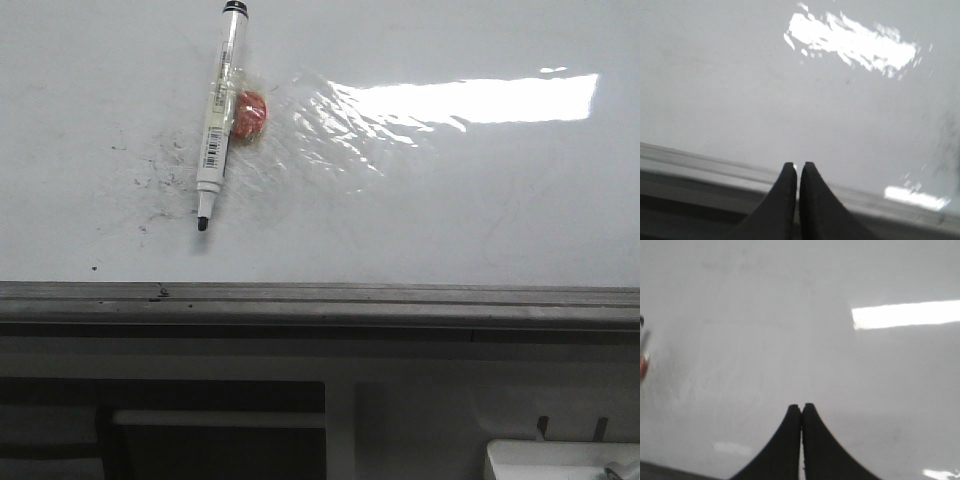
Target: Write number 8 on whiteboard
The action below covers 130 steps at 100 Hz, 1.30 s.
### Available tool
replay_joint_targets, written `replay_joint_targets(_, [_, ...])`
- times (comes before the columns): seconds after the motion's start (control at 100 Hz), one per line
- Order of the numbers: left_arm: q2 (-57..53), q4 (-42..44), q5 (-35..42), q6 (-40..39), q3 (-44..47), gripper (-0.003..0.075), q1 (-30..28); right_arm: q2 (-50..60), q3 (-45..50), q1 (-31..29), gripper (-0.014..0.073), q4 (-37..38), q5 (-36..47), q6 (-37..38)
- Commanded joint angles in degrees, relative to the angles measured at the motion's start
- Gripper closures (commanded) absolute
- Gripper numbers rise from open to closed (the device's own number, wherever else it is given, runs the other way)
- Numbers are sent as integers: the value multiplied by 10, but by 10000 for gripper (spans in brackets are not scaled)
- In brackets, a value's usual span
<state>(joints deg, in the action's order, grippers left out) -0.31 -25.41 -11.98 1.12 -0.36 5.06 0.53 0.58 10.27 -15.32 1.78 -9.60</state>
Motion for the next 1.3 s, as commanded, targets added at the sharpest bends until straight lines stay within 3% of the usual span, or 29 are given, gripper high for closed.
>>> replay_joint_targets(0.0, [-14,-130,95,-7,22,741,2,13,8,-1,657,-75,75,2])
replay_joint_targets(0.08, [-14,-202,125,-7,21,741,2,13,7,-1,657,-116,75,2])
replay_joint_targets(0.21, [-14,-305,112,-7,6,741,2,13,-32,-1,657,-154,57,2])
replay_joint_targets(0.43, [74,-110,-63,47,-150,741,3,-39,-197,-1,639,-76,-165,-52])
replay_joint_targets(0.56, [185,-64,-156,87,-247,729,5,-114,-275,-1,632,-32,-257,-52])
replay_joint_targets(0.64, [240,-74,-167,113,-276,638,23,-152,-301,-1,615,-37,-268,-52])
replay_joint_targets(0.7, [274,-92,-175,133,-295,489,40,-177,-316,-1,557,-38,-269,-52])
replay_joint_targets(0.8, [326,-131,-176,180,-311,252,78,-203,-326,-1,364,-40,-272,-52])
replay_joint_targets(0.85, [347,-146,-176,201,-313,232,99,-211,-327,-1,266,-40,-275,-52])
replay_joint_targets(0.94, [388,-161,-160,222,-314,285,135,-218,-327,-1,145,-40,-280,-52])
replay_joint_targets(1.02, [428,-174,-122,222,-314,317,173,-219,-327,-1,144,-40,-281,-52])
replay_joint_targets(1.29, [554,-229,63,222,-317,318,300,-219,-327,-1,158,-40,-283,-52])
